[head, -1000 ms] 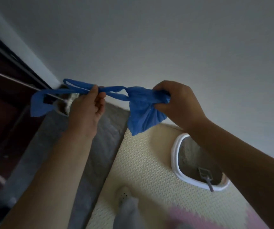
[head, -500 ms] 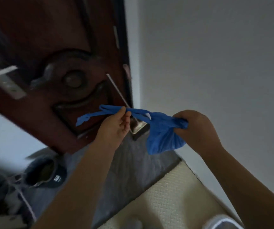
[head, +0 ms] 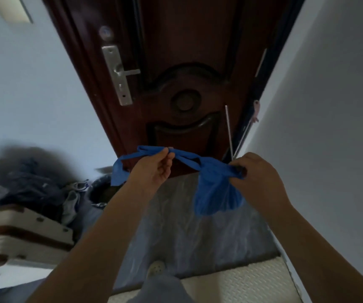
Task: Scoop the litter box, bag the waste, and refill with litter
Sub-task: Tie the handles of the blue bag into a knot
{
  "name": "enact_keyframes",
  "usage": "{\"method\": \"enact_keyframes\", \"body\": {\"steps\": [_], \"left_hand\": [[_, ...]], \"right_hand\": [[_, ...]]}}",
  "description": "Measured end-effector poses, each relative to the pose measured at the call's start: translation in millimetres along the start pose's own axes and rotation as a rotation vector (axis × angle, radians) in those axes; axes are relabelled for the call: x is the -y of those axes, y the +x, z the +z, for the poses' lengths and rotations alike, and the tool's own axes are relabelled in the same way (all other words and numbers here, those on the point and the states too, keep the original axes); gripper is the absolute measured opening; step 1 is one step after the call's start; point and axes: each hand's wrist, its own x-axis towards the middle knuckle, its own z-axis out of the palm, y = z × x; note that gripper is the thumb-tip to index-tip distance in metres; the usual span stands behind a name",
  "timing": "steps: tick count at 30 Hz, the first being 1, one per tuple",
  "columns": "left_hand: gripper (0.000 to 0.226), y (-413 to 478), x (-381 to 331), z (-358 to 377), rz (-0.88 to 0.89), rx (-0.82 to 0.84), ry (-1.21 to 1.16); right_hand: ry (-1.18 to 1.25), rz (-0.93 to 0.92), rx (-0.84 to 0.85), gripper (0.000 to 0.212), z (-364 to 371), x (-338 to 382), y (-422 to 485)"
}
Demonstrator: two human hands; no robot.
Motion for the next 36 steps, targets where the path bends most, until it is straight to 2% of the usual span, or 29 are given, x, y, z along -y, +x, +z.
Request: {"method": "enact_keyframes", "body": {"steps": [10, 19, 26, 30, 34, 36], "left_hand": [[0.009, 55.7, -138.5, -147.4, 0.119, -0.198, -0.185], [0.015, 82.0, -215.6, -250.7, 0.247, -0.437, -0.396], [0.013, 118.2, -241.7, -288.7, 0.329, -0.645, -0.517], [0.015, 146.2, -250.9, -304.8, 0.327, -0.788, -0.523], [0.017, 169.1, -254.7, -320.6, 0.311, -0.896, -0.458], [0.016, 180.8, -256.5, -324.8, 0.338, -0.961, -0.308]], "right_hand": [[0.079, -0.180, 0.155, 0.027, 115.0, 155.1, 148.1], [0.202, -0.399, 0.279, 0.021, 210.5, 268.4, 244.3], [0.271, -0.472, 0.456, 0.016, 284.8, 305.7, 308.9], [0.232, -0.501, 0.533, 0.009, 330.3, 317.7, 339.7], [0.173, -0.535, 0.598, 0.008, 373.9, 325.0, 360.4], [0.144, -0.540, 0.621, 0.010, 394.0, 326.1, 368.9]]}}
